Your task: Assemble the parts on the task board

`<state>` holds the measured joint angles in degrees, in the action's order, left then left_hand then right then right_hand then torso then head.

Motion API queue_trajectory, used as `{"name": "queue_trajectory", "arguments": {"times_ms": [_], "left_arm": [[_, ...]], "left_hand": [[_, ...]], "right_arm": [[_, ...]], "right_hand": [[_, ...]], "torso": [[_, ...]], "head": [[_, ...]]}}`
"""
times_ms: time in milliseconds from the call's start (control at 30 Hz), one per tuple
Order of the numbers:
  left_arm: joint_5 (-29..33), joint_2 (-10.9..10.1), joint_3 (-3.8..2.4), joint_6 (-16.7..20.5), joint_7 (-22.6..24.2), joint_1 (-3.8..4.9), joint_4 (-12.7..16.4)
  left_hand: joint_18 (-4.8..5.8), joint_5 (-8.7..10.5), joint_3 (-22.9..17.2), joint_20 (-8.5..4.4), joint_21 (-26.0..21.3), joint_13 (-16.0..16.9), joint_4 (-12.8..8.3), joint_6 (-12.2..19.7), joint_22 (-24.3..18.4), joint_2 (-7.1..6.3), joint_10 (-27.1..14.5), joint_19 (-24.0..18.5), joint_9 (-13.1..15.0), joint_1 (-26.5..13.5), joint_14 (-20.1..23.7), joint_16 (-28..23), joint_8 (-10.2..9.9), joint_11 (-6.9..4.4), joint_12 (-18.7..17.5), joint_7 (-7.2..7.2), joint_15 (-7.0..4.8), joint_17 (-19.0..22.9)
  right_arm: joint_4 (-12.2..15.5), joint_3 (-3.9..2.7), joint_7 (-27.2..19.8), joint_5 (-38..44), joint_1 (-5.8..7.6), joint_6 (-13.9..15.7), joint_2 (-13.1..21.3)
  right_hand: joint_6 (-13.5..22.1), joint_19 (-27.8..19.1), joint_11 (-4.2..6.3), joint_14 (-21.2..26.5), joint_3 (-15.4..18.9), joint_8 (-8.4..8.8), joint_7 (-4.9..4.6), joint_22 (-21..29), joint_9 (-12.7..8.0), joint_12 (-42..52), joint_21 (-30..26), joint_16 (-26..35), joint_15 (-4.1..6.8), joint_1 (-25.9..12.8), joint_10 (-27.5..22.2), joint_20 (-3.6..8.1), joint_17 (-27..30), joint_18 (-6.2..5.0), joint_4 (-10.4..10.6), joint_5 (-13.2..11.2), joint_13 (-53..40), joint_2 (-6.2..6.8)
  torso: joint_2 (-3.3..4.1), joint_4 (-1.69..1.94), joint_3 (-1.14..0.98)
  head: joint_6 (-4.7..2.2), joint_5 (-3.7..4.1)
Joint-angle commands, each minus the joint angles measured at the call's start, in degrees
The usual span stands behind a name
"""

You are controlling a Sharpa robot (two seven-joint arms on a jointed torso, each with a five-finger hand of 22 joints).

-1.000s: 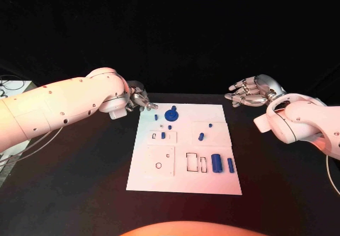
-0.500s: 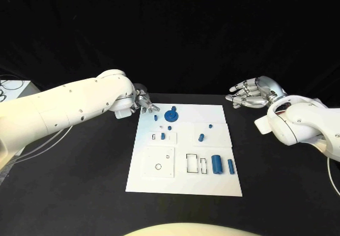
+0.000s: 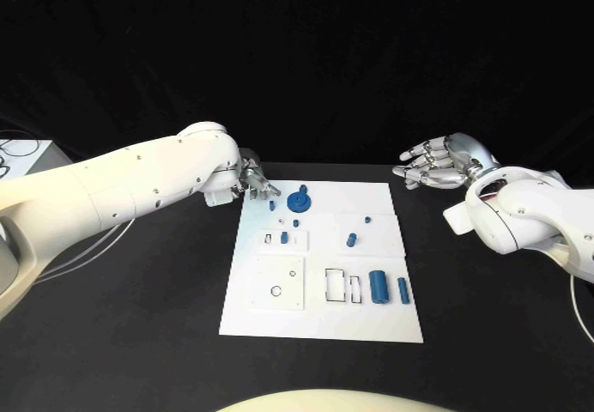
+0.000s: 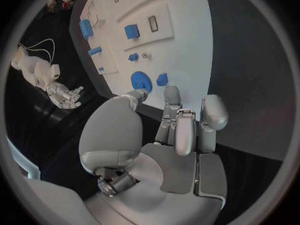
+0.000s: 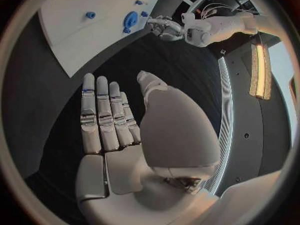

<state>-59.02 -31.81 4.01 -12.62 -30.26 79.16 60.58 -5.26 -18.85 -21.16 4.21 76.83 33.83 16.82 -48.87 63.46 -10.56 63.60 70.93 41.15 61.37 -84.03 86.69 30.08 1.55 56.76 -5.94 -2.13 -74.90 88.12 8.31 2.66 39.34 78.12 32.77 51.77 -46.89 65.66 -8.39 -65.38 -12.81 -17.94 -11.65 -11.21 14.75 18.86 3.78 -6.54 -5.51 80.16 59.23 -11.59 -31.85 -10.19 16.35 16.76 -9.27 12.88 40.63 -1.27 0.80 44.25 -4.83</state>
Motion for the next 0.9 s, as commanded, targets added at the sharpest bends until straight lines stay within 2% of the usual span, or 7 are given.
{"name": "queue_trajectory", "arguments": {"times_ms": [33,200,900], "left_arm": [[0.22,0.46,0.08,-2.03,0.39,0.01,-0.74],[0.43,1.07,0.3,-2.48,0.32,-0.17,-2.12],[2.07,2.53,0.6,-2.98,0.34,-0.87,-4.05]], "left_hand": [[-0.57,0.13,0.47,0.38,-0.01,0.17,0.07,-0.55,0.07,-0.03,-0.02,0.19,-0.09,-0.57,-3.47,0.13,-0.35,0.14,0.43,0.03,0.49,-9.0],[-0.57,0.17,0.57,0.39,0.01,0.14,0.07,-0.69,0.12,0.04,-0.05,0.21,-0.14,-0.76,-3.46,0.13,-0.36,0.12,0.47,0.05,0.49,-8.98],[-0.55,0.11,0.5,0.4,0.06,0.38,-0.04,-1.07,0.24,0.42,0.02,0.27,-0.23,-0.5,-3.49,0.2,-0.32,0.02,0.72,0.18,0.43,-9.09]], "right_arm": [[0.08,-0.01,-0.92,0.08,-0.02,-0.7,-0.08],[0.15,-0.01,-0.94,0.08,-0.02,-0.7,-0.08],[0.46,-0.02,-0.99,0.09,-0.02,-0.78,-0.11]], "right_hand": [[0.07,-0.59,-0.19,0.3,0.0,-0.35,-0.88,0.12,-0.07,-0.39,-0.1,0.32,-0.07,0.29,-0.01,-0.03,0.12,-0.3,-0.1,0.24,0.13,-0.3],[0.07,-0.61,-0.19,0.31,0.0,-0.35,-0.89,0.14,-0.07,-0.4,-0.11,0.35,-0.08,0.29,-0.01,-0.04,0.15,-0.3,-0.1,0.24,0.15,-0.3],[0.07,-0.65,-0.21,0.35,0.0,-0.35,-0.89,0.21,-0.08,-0.43,-0.11,0.4,-0.09,0.29,0.01,-0.06,0.22,-0.3,-0.09,0.25,0.23,-0.32]], "torso": [[-0.05,-0.01,0.01],[0.0,0.06,0.0],[-0.04,0.04,-0.04]], "head": [[0.05,0.06],[0.06,0.12],[0.39,0.36]]}}
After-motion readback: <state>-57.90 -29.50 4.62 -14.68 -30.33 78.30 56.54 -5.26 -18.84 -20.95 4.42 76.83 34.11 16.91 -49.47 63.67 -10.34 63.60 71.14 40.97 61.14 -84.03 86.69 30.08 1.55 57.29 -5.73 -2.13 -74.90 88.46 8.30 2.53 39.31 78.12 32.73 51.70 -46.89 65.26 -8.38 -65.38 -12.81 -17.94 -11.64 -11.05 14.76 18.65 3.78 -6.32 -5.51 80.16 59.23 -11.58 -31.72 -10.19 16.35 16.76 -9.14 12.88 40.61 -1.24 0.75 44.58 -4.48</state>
